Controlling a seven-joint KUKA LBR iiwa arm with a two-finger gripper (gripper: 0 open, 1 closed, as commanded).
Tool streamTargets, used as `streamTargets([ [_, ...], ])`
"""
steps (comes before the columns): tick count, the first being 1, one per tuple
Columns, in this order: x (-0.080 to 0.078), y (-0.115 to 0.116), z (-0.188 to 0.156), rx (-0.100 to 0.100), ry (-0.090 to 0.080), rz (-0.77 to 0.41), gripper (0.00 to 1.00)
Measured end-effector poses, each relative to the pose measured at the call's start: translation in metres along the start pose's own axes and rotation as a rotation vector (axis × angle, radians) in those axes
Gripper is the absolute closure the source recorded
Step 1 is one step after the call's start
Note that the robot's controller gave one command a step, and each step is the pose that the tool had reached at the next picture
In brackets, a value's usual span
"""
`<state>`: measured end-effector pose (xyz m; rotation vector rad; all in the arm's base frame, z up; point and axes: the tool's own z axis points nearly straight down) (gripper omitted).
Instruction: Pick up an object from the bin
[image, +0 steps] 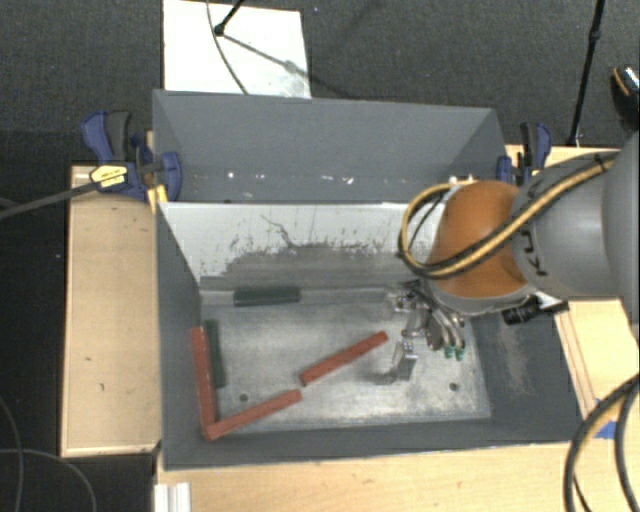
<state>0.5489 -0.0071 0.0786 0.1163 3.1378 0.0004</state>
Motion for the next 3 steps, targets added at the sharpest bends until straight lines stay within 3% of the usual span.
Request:
streamTargets([
  [1,0.014,0.096,0.008,-0.004,0.003,-0.169,0.00],
  [2,0.014,0.092,0.008,0.000,0.002,-0.165,1.00],
  [3,0.016,0.080,-0.165,-0.001,-0.009,-0.174,1.00],
])
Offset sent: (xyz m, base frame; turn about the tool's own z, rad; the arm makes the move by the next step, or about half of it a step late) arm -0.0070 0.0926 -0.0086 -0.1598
